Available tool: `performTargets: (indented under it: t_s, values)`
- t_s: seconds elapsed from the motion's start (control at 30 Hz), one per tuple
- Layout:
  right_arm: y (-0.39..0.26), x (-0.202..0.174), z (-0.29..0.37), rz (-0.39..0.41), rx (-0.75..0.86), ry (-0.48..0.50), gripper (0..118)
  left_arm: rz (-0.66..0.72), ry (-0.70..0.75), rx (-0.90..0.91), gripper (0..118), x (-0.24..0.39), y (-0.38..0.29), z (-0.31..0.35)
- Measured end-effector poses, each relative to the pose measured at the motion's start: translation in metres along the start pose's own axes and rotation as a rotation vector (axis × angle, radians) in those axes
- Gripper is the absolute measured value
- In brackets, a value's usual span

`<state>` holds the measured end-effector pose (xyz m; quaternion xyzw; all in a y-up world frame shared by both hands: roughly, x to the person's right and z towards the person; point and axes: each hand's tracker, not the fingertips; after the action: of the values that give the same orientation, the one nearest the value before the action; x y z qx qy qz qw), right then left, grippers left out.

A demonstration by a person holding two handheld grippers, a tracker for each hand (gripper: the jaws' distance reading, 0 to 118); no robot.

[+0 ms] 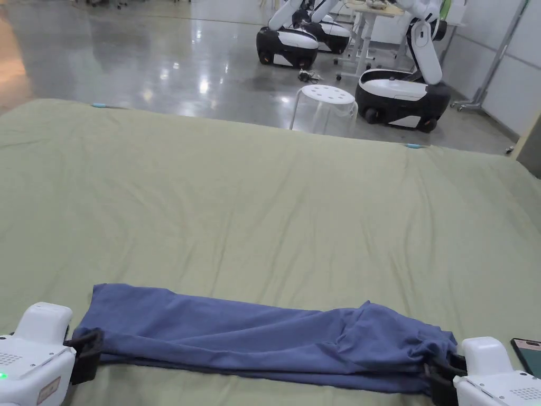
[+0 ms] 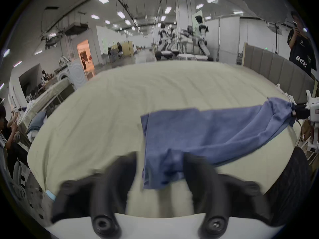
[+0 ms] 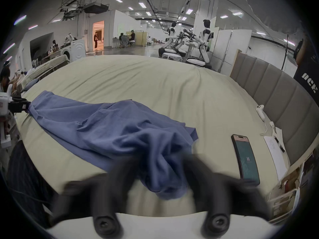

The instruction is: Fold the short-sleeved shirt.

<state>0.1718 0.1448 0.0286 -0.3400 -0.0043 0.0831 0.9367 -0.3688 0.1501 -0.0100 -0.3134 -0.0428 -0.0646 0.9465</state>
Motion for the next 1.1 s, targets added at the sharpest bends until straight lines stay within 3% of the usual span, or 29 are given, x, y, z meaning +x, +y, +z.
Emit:
performTargets:
  t_s: [0.03,0.13,0.23,0.37,0.43,0.47,0.5,0.53,0.57,0.63,0.77,0.8,0.83,0.87,0.9,0.93,1.03,1.1]
  values:
    - [0.004,0.001,0.006,-0.014,-0.006,0.001,118,0.013,-0.029,0.049,79,0.005,0.004,0.012]
    - [0.007,-0.013,0.046,-0.074,0.206,0.017,117,0.004,-0.063,0.270,79,0.026,0.009,0.056]
    - [0.018,-0.035,0.077,-0.124,0.348,0.033,117,0.003,-0.142,0.371,79,0.054,0.008,0.083]
    - [0.015,-0.071,0.105,-0.091,0.624,0.054,116,-0.028,-0.027,0.511,79,0.082,-0.005,0.103]
    - [0.014,-0.084,0.110,-0.083,0.640,0.094,99,-0.025,-0.052,0.471,78,0.081,-0.006,0.101]
    - [0.015,-0.090,0.108,-0.082,0.626,0.087,68,-0.021,-0.081,0.403,75,0.079,-0.004,0.098]
    - [0.017,-0.095,0.106,-0.062,0.621,0.070,20,-0.020,-0.082,0.368,45,0.075,-0.004,0.096]
    - [0.019,-0.100,0.103,-0.018,0.615,0.041,3,-0.014,-0.053,0.377,6,0.070,-0.008,0.092]
    - [0.017,-0.102,0.105,0.000,0.628,0.060,3,-0.014,0.055,0.373,4,0.064,-0.012,0.090]
    - [0.021,-0.103,0.105,0.005,0.598,0.125,3,0.070,-0.063,0.342,4,0.044,-0.011,0.089]
    - [0.018,-0.104,0.108,0.022,0.578,0.108,3,0.175,-0.072,0.241,4,-0.009,0.001,0.081]
    - [0.017,-0.102,0.108,0.024,0.569,0.106,3,0.172,-0.098,0.156,6,-0.025,0.008,0.071]
    - [0.013,-0.101,0.109,0.023,0.553,0.107,3,0.196,-0.156,0.068,15,-0.043,0.012,0.060]
    - [0.012,-0.100,0.107,0.019,0.530,0.101,3,0.238,-0.200,-0.006,38,-0.060,0.015,0.049]
    - [0.010,-0.100,0.105,0.016,0.506,0.090,3,0.258,-0.238,-0.065,74,-0.072,0.018,0.040]
    - [0.008,-0.099,0.102,0.016,0.485,0.082,3,0.266,-0.289,-0.122,86,-0.081,0.026,0.032]
    - [0.001,-0.101,0.100,0.008,0.457,0.051,3,0.421,-0.375,-0.102,86,-0.120,0.035,0.012]
    - [-0.001,-0.104,0.099,-0.024,0.435,0.037,3,0.576,-0.521,-0.181,86,-0.154,0.038,-0.012]
